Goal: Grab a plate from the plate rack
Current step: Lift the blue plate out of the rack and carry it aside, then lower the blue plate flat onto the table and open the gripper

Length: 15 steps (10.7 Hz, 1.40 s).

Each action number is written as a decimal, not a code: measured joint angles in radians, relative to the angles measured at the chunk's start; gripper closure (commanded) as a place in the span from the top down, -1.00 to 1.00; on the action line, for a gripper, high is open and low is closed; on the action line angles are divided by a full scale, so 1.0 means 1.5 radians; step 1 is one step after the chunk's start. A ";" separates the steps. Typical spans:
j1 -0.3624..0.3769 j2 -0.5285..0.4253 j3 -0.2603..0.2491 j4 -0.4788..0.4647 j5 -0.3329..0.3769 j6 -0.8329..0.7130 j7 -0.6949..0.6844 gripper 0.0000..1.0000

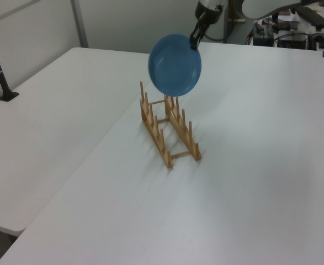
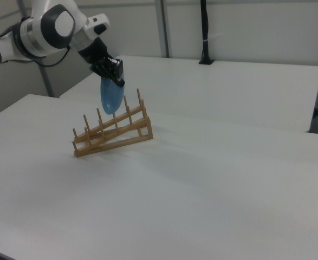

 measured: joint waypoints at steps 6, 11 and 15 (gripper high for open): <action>-0.084 -0.027 -0.001 -0.011 0.156 -0.243 -0.388 -1.00; -0.084 0.021 0.003 -0.120 0.157 -0.306 -0.607 -1.00; -0.075 0.110 0.006 -0.123 0.157 -0.355 -0.616 -1.00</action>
